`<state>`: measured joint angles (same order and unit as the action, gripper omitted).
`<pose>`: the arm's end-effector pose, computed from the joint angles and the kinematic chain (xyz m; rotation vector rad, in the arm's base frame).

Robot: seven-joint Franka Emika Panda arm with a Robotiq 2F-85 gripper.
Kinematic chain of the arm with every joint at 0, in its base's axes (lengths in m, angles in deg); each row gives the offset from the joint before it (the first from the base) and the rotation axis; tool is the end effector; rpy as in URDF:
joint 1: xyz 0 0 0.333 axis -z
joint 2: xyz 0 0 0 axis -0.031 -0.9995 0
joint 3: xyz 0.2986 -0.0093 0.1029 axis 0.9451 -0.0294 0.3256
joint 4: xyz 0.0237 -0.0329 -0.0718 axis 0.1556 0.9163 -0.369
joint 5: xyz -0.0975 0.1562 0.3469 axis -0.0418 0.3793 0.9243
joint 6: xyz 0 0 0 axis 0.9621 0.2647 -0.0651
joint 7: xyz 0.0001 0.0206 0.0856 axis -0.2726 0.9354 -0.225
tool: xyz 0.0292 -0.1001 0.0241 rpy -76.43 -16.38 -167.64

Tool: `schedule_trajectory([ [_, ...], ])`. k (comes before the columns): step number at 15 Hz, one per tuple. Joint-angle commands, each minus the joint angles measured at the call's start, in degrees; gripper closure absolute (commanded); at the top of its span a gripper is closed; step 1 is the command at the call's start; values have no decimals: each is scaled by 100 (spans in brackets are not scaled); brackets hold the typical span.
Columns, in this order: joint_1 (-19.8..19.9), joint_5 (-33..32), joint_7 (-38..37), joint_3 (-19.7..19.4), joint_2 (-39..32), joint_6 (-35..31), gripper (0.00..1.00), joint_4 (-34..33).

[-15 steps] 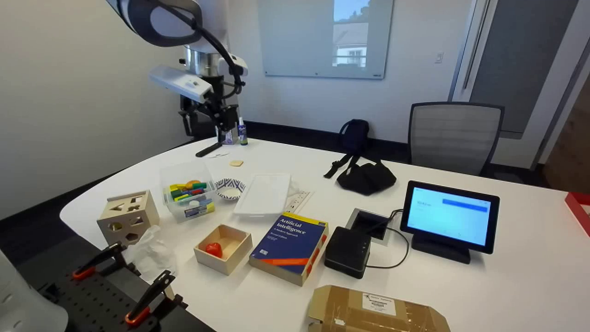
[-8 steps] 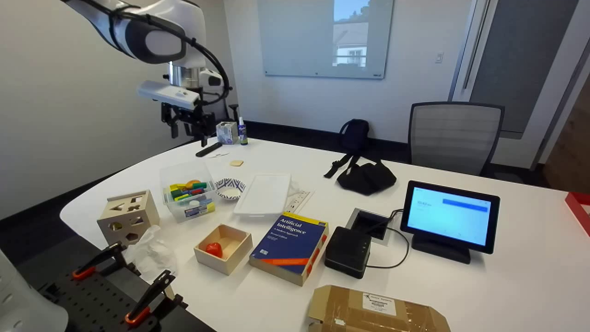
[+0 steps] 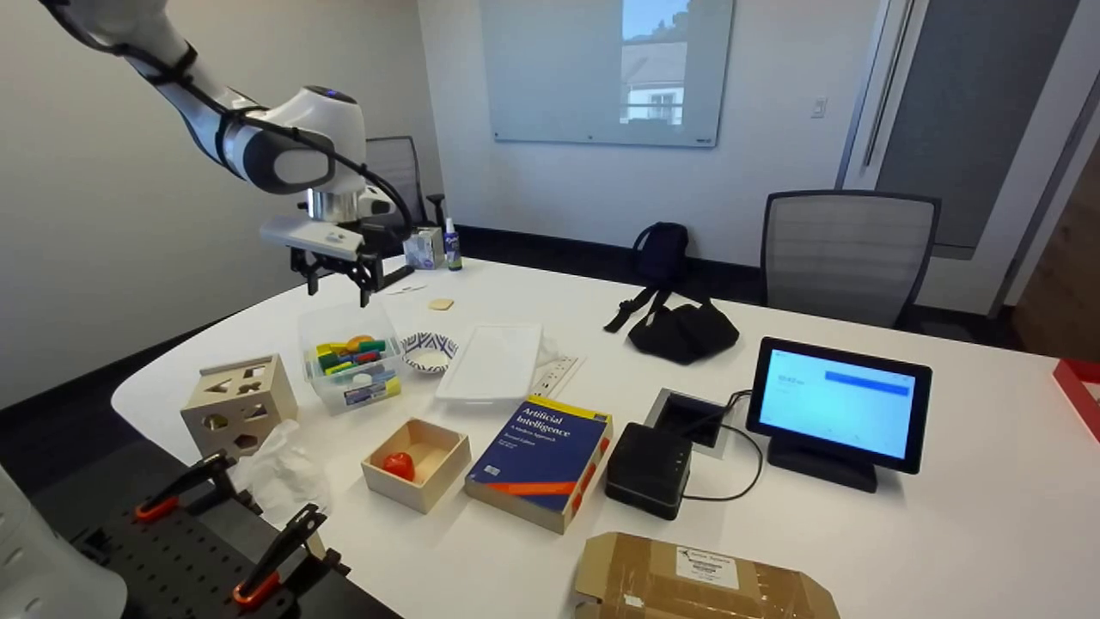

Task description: Take the black object out of the plastic box and put it in the wooden box

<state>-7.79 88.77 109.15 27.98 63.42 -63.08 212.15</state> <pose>0.4931 0.0931 0.2645 -2.8308 -0.6040 -0.0584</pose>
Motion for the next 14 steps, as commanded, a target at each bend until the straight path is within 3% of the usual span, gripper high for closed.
schedule_trajectory([
  [1, 75, 337, 318, 497, -734, -485, 0, -481],
  [6, 88, -268, 129, 996, -1810, -1199, 0, -1165],
  [14, -177, -2309, -659, 879, -3380, -1866, 0, -2227],
])
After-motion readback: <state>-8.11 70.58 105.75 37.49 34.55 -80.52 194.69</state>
